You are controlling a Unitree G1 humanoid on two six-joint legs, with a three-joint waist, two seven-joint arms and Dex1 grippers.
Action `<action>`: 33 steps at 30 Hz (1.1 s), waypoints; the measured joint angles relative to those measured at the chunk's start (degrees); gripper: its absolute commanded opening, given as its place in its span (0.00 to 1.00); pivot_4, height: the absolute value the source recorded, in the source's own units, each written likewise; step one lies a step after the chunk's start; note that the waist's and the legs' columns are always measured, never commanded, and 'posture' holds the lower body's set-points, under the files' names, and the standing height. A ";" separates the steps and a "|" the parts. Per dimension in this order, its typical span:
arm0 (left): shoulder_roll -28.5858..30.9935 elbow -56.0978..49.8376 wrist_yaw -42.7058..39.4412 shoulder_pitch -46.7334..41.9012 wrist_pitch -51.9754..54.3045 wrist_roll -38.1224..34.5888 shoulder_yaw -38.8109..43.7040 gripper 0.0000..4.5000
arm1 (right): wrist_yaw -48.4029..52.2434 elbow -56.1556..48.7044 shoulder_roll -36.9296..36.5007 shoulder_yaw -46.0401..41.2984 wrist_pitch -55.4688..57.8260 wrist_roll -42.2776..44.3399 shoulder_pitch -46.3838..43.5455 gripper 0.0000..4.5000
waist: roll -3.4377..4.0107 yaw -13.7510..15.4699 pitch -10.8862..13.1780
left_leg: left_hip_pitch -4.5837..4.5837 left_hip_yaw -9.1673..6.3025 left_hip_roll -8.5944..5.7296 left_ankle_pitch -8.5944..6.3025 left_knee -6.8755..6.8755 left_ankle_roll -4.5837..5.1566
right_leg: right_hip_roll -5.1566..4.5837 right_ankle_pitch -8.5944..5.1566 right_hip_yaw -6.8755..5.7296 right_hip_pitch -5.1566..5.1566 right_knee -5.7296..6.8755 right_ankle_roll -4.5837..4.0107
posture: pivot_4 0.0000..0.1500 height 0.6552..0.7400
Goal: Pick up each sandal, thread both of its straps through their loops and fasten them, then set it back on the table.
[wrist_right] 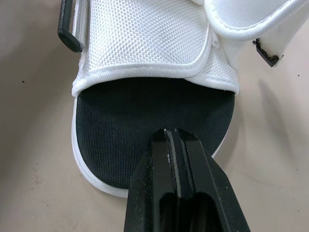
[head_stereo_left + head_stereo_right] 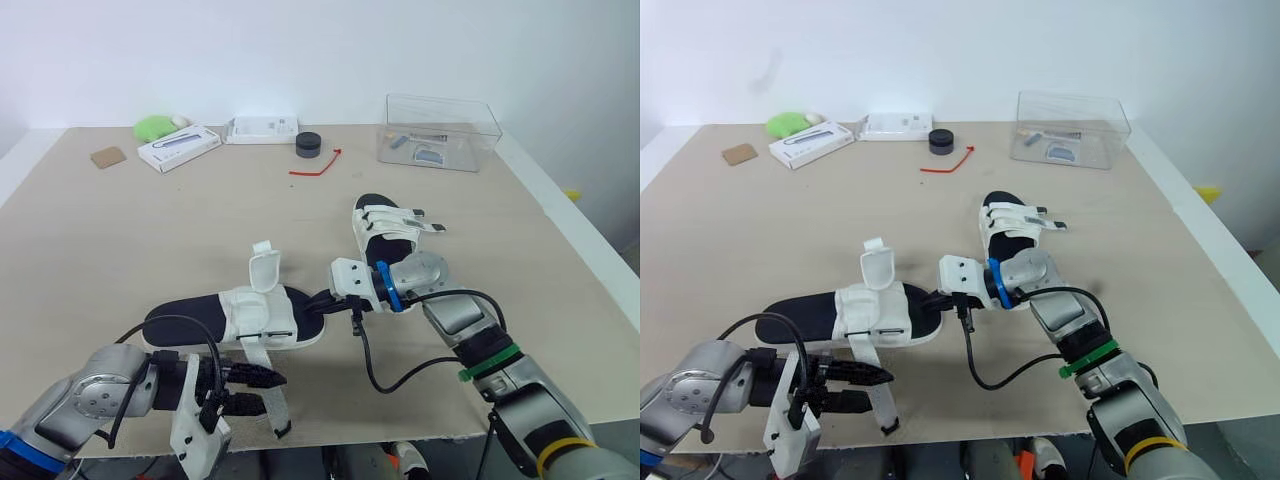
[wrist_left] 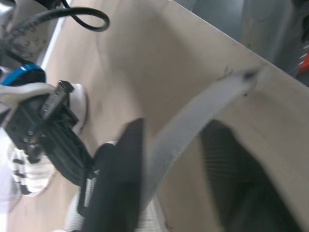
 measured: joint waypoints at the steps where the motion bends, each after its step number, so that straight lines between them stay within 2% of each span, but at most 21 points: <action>1: 0.23 0.02 -0.08 0.01 0.52 -0.11 -0.16 0.05 | -0.04 -0.16 -0.06 0.00 0.03 0.00 0.08 0.00 | 0.00 0.00 0.00 | 0.00 0.00 0.00 0.00 0.00 0.00 | 0.00 0.00 0.01 0.00 0.00 0.00 | 1.00 1.00; 3: 0.46 0.03 -0.14 0.05 0.97 -0.36 -0.19 0.02 | -0.07 -0.23 -0.08 0.00 0.04 0.00 0.10 0.00 | 0.00 0.00 0.00 | 0.00 0.00 -0.01 0.00 0.00 0.00 | 0.00 0.00 0.01 0.00 0.00 0.00 | 1.00 1.00; 9: 2.77 -1.71 -2.04 2.74 16.26 -14.98 0.60 0.02 | -0.12 -0.39 -0.18 -0.01 0.06 0.01 0.20 0.00 | 0.00 -0.01 0.00 | -0.01 -0.01 0.01 0.00 0.01 0.00 | 0.02 -0.04 -0.03 -0.02 0.00 0.07 | 1.00 1.00; 10: 4.43 -3.53 -2.39 2.78 26.07 -24.10 2.41 0.02 | -0.16 -0.34 -0.22 -0.02 0.04 0.00 0.20 0.00 | 0.00 0.02 0.00 | -0.02 -0.05 0.02 0.01 0.02 0.01 | 0.03 -0.19 -0.06 -0.02 0.01 0.33 | 1.00 1.00; 13: 5.74 -6.47 -1.02 -1.25 46.78 -43.31 6.88 0.02 | -0.23 -0.28 -0.28 -0.01 -0.05 -0.01 0.20 0.00 | 0.01 0.04 0.01 | -0.03 -0.09 0.00 0.03 0.04 0.03 | 0.09 -0.18 -0.10 0.00 0.01 0.41 | 1.00 1.00; 18: 4.22 -8.27 4.85 -5.32 68.31 -63.68 11.87 0.02 | -0.03 -0.27 -0.32 0.05 -0.28 0.00 0.12 0.00 | 0.00 -0.01 0.01 | -0.03 -0.06 -0.06 0.02 0.03 0.03 | 0.07 -0.17 -0.04 -0.01 0.00 0.41 | 1.00 1.00; 23: -0.37 -7.15 10.51 -7.49 79.20 -73.77 15.54 0.02 | -0.03 -0.17 -0.47 0.05 -0.62 -0.02 0.11 0.00 | 0.00 -0.01 0.01 | -0.03 -0.10 -0.11 0.03 0.04 0.01 | 0.05 -0.12 -0.01 0.00 0.01 0.33 | 1.00 1.00; 25: -1.01 -6.72 11.89 -7.76 80.82 -75.29 16.02 0.02 | 0.02 -0.18 -0.54 0.06 -0.64 -0.02 0.11 0.00 | -0.01 0.00 0.01 | -0.03 -0.15 -0.12 0.04 0.04 0.00 | 0.05 -0.02 0.03 0.02 0.01 0.16 | 1.00 1.00; 26: -4.04 -4.99 14.24 -9.20 83.10 -77.99 17.53 0.02 | 0.10 -0.16 -0.80 0.07 -0.68 -0.04 0.02 0.00 | 0.00 0.07 0.01 | -0.04 -0.19 -0.17 0.05 0.06 -0.02 | 0.01 0.00 0.00 0.03 0.01 0.12 | 1.00 1.00; 33: -9.71 -1.83 21.67 -10.22 88.55 -83.86 21.52 0.02 | 0.06 -0.23 -0.94 0.08 -0.67 -0.04 0.00 0.00 | -0.11 0.03 0.03 | -0.07 -0.22 -0.18 0.06 0.08 -0.04 | 0.00 0.03 0.00 0.04 0.00 0.12 | 1.00 1.00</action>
